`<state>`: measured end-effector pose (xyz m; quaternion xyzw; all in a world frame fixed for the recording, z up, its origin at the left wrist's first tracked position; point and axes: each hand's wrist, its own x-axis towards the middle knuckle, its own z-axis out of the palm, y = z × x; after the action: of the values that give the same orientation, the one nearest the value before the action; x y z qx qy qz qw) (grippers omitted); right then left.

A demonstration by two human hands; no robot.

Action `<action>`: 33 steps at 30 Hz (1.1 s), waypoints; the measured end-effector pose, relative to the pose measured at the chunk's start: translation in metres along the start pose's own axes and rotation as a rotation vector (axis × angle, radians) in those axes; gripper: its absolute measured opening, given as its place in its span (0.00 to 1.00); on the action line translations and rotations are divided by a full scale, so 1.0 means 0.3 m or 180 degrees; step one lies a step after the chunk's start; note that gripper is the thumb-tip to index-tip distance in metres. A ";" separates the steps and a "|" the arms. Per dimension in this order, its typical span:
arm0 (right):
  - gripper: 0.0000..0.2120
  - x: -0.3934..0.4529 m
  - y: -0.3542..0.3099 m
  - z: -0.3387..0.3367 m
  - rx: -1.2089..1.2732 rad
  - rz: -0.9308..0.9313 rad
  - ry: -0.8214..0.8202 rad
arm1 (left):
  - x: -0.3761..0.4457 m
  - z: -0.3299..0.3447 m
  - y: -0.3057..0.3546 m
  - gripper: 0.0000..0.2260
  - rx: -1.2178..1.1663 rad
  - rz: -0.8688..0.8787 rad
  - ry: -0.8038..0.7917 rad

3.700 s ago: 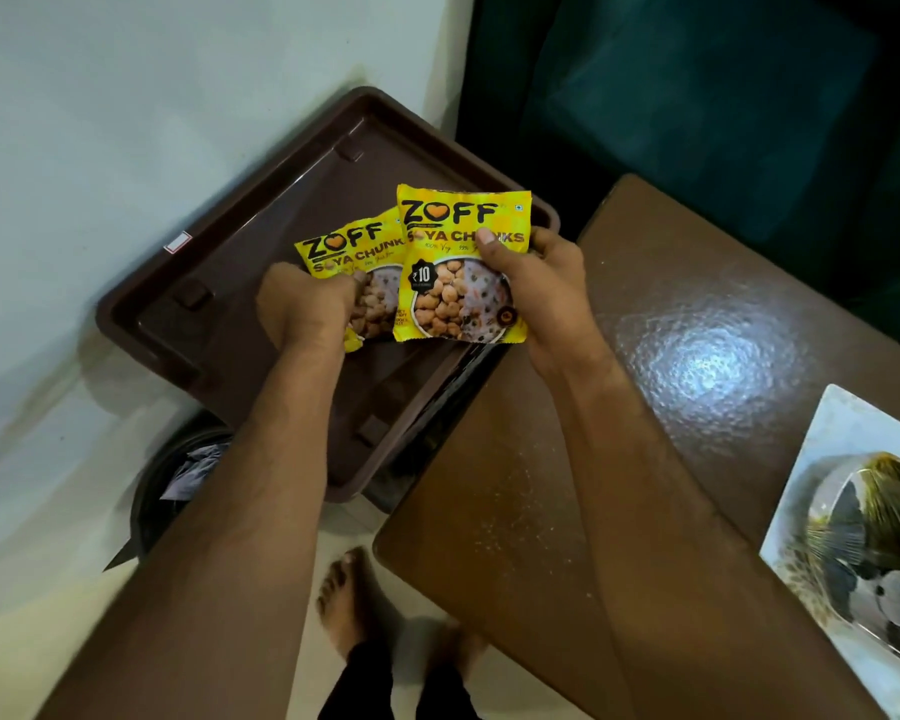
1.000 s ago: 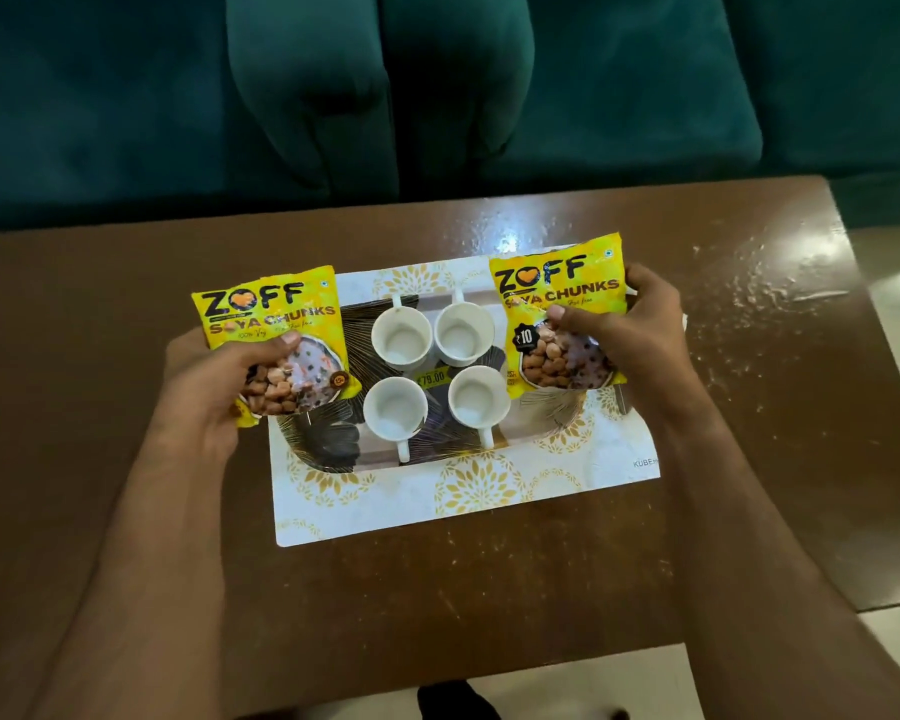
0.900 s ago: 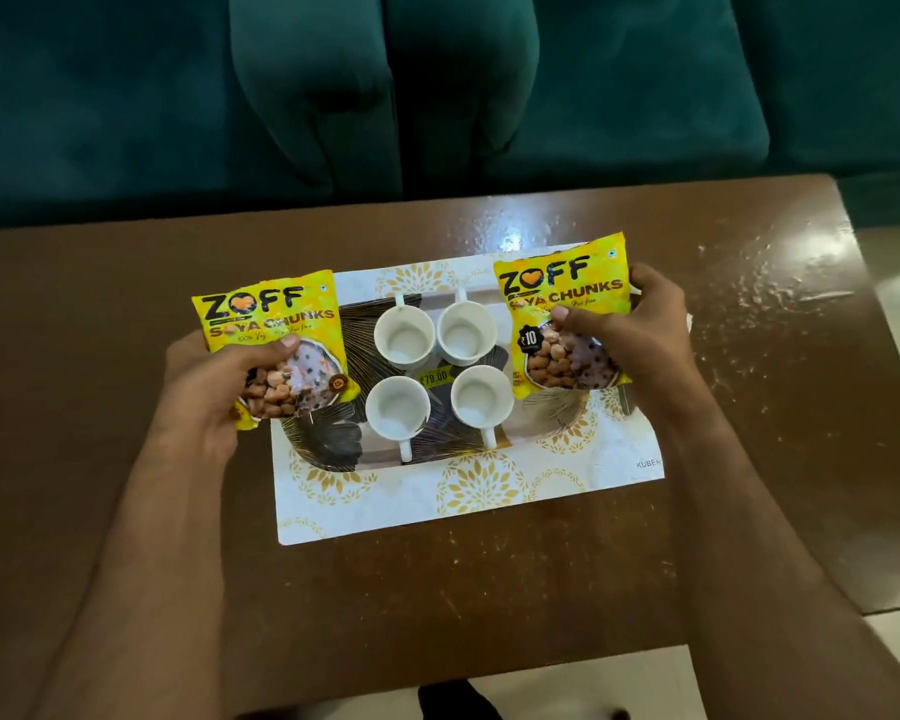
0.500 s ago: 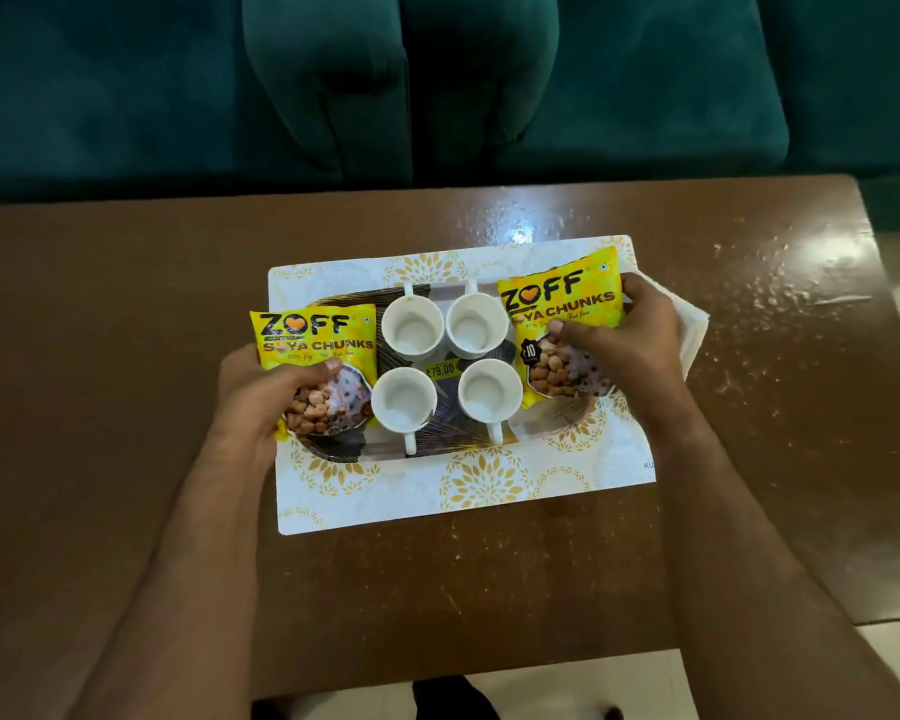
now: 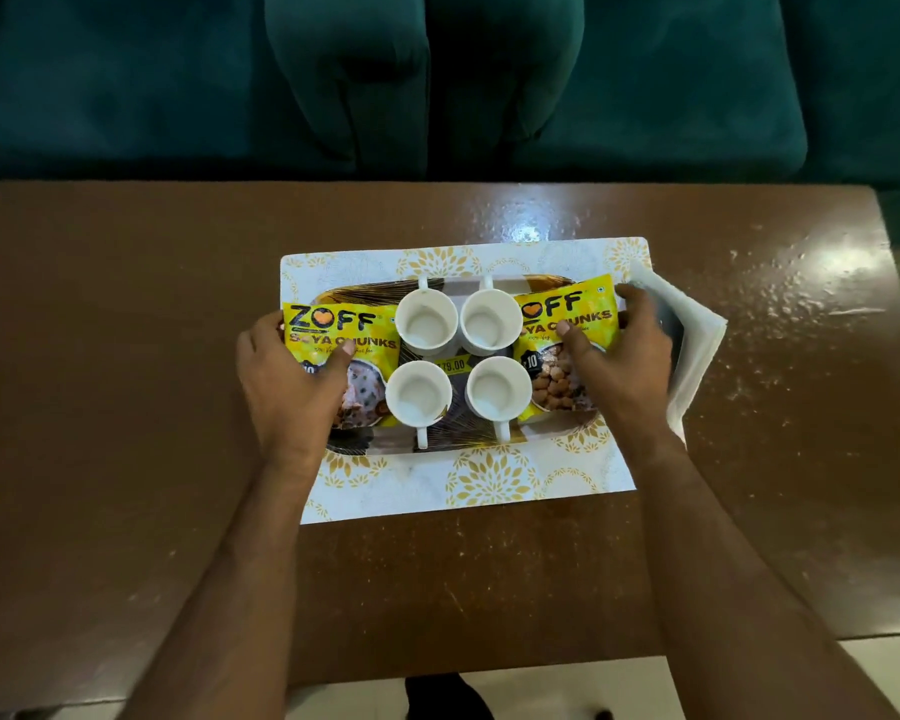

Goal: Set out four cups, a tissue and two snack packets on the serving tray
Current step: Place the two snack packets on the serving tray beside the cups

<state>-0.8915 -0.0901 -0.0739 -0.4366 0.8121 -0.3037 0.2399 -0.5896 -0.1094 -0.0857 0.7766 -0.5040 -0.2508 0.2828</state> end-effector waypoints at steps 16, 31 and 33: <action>0.25 -0.093 0.105 0.094 -0.1590 -0.1250 -0.0074 | -0.061 0.053 -0.058 0.29 0.1511 0.1245 -0.0324; 0.25 -0.070 0.094 0.150 -0.1850 -0.1162 -0.0058 | -0.053 0.091 -0.036 0.30 0.1960 0.1109 -0.0396; 0.25 -0.072 0.097 0.149 -0.1857 -0.1172 -0.0074 | -0.057 0.096 -0.038 0.29 0.1969 0.1096 -0.0361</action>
<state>-0.8677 -0.0716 -0.1230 -0.6294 0.7696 -0.0919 0.0554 -0.6080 -0.0952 -0.1124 0.7139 -0.6945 -0.0778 0.0441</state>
